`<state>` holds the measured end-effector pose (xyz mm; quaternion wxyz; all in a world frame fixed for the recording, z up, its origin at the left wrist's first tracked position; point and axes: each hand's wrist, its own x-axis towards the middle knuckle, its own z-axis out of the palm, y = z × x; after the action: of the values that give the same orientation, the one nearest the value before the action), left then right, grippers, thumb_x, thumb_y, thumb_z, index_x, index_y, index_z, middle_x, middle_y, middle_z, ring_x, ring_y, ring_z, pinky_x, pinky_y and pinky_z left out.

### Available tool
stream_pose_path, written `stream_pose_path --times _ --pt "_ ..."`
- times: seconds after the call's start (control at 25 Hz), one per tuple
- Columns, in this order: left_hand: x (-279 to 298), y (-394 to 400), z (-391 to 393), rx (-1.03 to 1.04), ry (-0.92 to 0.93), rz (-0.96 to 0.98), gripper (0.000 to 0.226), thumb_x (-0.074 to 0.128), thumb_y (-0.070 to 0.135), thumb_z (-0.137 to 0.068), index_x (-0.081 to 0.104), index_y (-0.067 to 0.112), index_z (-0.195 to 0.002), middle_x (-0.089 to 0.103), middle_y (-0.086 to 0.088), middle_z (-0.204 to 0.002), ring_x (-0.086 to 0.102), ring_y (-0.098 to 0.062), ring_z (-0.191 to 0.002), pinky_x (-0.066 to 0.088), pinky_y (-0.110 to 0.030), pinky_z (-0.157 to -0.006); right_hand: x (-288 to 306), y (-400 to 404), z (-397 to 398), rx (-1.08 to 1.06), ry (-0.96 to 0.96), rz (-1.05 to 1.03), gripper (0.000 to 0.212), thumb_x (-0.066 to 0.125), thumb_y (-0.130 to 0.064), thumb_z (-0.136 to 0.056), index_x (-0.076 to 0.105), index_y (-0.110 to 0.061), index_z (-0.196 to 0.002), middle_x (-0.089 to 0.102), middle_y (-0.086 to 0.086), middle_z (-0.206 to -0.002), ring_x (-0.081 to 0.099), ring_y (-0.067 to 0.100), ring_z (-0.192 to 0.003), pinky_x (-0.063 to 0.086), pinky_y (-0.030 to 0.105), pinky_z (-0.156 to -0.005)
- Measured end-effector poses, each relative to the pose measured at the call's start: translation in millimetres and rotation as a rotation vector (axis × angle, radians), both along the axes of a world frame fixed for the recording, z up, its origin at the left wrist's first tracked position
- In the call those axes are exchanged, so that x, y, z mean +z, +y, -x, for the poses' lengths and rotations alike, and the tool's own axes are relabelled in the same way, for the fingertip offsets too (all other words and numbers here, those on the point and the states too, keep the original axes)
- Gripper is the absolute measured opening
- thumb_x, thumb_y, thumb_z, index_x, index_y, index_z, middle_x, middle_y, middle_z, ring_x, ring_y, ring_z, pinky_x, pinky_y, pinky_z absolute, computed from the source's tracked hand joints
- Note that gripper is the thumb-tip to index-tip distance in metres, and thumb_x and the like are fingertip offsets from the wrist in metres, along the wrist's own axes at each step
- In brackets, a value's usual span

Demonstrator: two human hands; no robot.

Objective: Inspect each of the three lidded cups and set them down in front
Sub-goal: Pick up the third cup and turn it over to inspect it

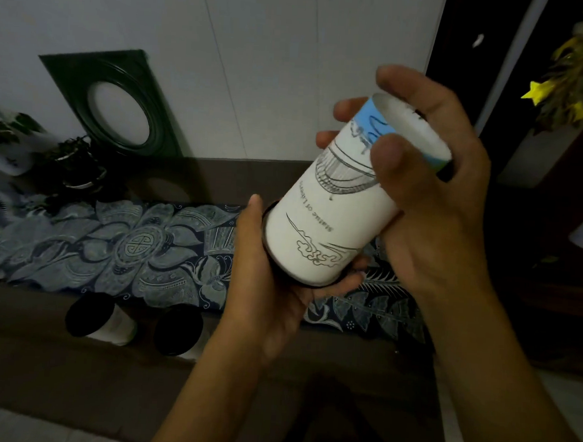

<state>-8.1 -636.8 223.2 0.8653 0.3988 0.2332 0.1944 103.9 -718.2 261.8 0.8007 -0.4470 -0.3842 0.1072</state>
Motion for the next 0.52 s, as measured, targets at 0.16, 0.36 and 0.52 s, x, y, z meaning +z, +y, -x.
stream_pose_path --times 0.16,0.36,0.52 --pt "-1 -2 -1 0.093 -0.081 -0.106 0.056 0.045 0.06 -0.093 0.059 0.019 -0.129 0.071 -0.016 -0.125 0.073 -0.038 -0.102 0.064 -0.047 -0.069 -3 4 2 -0.108 0.094 0.016 0.054 0.077 -0.034 -0.071 0.058 -0.016 -0.119 0.064 0.021 -0.12 0.069 0.036 -0.104 0.059 0.052 -0.083" --pt "-19 -5 1 0.379 -0.074 -0.542 0.043 0.057 0.055 -0.078 0.058 0.029 -0.113 0.07 0.007 -0.109 0.072 -0.024 -0.099 0.059 -0.041 -0.059 -17 13 14 -0.199 0.436 0.035 0.053 0.077 -0.035 -0.076 0.061 -0.009 -0.119 0.071 0.005 -0.1 0.073 0.013 -0.081 0.057 0.028 -0.065" --pt "-13 5 8 0.167 -0.019 -0.115 0.042 0.055 0.057 -0.086 0.065 0.022 -0.107 0.077 -0.004 -0.11 0.076 -0.028 -0.09 0.061 -0.047 -0.064 -23 7 5 -0.016 0.274 0.097 0.047 0.071 -0.025 -0.082 0.061 -0.015 -0.126 0.067 0.012 -0.12 0.069 0.024 -0.104 0.058 0.038 -0.078"
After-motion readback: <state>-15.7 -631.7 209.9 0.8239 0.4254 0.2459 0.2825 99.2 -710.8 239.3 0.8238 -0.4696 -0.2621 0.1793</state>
